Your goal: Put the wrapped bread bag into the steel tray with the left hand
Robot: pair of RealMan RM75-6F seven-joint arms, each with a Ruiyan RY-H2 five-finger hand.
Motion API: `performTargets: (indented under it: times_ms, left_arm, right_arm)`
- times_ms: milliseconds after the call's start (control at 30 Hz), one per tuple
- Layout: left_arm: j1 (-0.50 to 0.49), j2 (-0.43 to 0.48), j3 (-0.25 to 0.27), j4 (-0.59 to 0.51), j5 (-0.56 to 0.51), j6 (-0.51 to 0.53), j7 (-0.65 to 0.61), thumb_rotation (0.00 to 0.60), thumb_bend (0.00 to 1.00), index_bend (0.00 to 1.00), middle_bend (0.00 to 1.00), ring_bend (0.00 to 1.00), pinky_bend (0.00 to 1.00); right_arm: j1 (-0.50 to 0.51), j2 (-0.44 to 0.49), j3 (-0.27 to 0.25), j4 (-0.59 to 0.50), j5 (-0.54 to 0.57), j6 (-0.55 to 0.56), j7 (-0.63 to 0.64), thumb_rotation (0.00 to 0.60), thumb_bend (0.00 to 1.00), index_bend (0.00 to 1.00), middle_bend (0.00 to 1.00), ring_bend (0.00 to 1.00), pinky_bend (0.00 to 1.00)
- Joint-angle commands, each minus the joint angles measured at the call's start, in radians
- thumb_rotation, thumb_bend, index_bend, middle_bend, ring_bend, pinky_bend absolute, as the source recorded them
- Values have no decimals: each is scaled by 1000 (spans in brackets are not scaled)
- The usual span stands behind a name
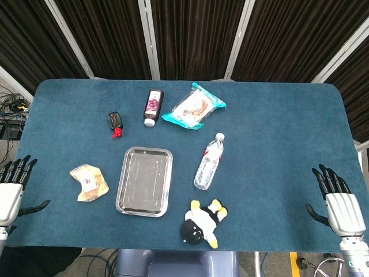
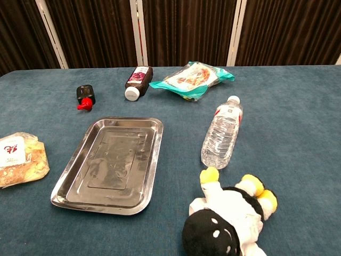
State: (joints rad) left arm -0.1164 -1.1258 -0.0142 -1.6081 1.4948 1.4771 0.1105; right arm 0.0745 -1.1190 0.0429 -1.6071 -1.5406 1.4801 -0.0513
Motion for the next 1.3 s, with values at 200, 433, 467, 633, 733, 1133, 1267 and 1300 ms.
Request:
performTargets:
  times_ms: [200, 433, 467, 633, 733, 1133, 1267, 1300]
  left_arm:
    - [-2, 2, 0, -1, -5, -15, 9, 600, 50, 0, 0, 0, 0]
    - [-43, 13, -3, -13, -62, -131, 31, 600, 50, 0, 0, 0, 0]
    - [-55, 15, -2, -16, -77, -162, 41, 600, 50, 0, 0, 0, 0]
    - [-127, 14, -8, -11, -148, -311, 126, 600, 50, 0, 0, 0, 0]
    - [-173, -12, -23, 5, -186, -378, 168, 600, 50, 0, 0, 0, 0]
    - [-283, -153, -46, 61, -346, -499, 362, 600, 73, 50, 18, 13, 128]
    - [-295, -205, -39, 107, -353, -491, 387, 600, 86, 185, 151, 129, 270]
    - [-297, -215, -38, 117, -352, -489, 387, 600, 100, 225, 182, 157, 300]
  right_arm:
    - [1, -1, 0, 0, -4, 2, 5, 600, 302, 0, 0, 0, 142]
    - [1, -2, 0, -2, -7, 6, 5, 600, 302, 0, 0, 0, 142]
    - [1, -2, 0, -3, -8, 7, 6, 600, 302, 0, 0, 0, 142]
    - [3, -1, -2, -2, -12, 5, 8, 600, 303, 0, 0, 0, 142]
    - [2, 0, 0, 0, -11, 8, 14, 600, 303, 0, 0, 0, 142]
    - [-3, 7, 3, -3, -12, 23, 34, 600, 303, 0, 0, 0, 142]
    - [-6, 9, 2, -2, -13, 25, 46, 600, 302, 0, 0, 0, 142]
    - [-6, 10, 2, -2, -14, 26, 48, 600, 302, 0, 0, 0, 142]
